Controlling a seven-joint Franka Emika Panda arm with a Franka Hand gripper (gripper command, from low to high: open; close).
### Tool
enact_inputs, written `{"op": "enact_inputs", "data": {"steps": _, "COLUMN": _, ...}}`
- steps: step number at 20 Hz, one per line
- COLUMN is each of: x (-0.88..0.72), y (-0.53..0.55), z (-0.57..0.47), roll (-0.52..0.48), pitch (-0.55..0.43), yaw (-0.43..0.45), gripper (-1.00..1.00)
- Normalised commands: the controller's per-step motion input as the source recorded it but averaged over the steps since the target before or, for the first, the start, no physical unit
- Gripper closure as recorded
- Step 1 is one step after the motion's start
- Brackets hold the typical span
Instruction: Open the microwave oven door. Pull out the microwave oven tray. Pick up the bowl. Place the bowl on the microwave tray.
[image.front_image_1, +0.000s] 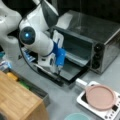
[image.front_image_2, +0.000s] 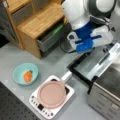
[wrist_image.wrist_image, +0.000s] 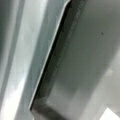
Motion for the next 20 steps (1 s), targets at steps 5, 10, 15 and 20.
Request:
{"op": "enact_inputs", "data": {"steps": 5, "x": -0.23, "y": 0.12, "z": -0.04, "roll": -0.287, "pitch": -0.09, "yaw": -0.054, "gripper": -1.0}}
{"op": "enact_inputs", "data": {"steps": 10, "x": -0.13, "y": -0.02, "z": -0.03, "roll": -0.23, "pitch": -0.021, "yaw": -0.029, "gripper": -1.0}}
{"op": "enact_inputs", "data": {"steps": 15, "x": 0.0, "y": -0.12, "z": 0.27, "roll": -0.326, "pitch": 0.145, "yaw": -0.008, "gripper": -1.0}}
{"op": "enact_inputs", "data": {"steps": 20, "x": 0.1, "y": -0.09, "z": 0.39, "roll": -0.28, "pitch": 0.131, "yaw": -0.009, "gripper": -1.0}}
